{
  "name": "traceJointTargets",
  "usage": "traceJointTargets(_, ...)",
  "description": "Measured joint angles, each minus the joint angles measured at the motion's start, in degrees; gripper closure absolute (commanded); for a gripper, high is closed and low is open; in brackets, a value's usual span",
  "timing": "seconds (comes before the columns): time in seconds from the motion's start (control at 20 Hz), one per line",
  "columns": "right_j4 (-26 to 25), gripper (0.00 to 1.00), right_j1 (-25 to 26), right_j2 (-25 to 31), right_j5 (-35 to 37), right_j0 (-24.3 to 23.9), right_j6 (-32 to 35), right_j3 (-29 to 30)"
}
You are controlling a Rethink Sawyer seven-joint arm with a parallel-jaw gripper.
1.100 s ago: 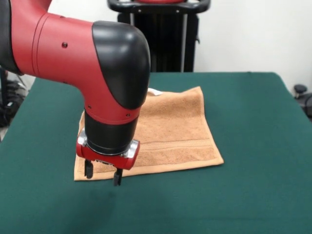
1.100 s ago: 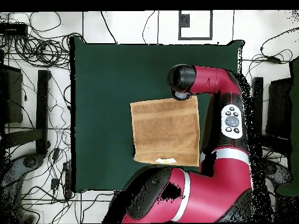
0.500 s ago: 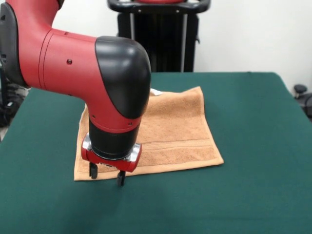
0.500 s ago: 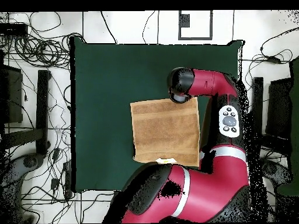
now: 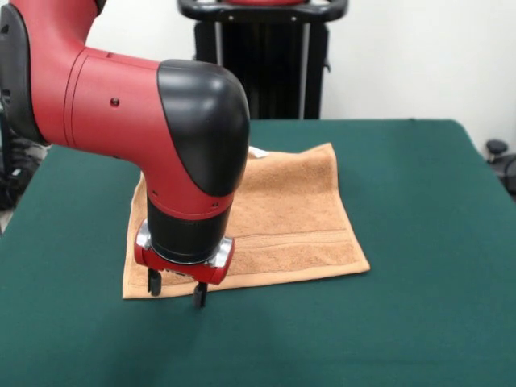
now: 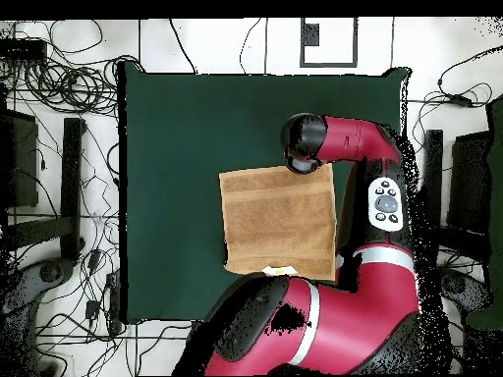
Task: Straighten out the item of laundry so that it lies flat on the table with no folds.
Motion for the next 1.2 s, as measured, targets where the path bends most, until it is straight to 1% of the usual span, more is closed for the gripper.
traceJointTargets(0.55,-0.01,0.0,-0.49,0.0,0.0,0.0,0.0,1.06)
traceJointTargets(1.2,0.0,0.0,-3.24,-0.01,0.0,0.06,0.0,5.49)
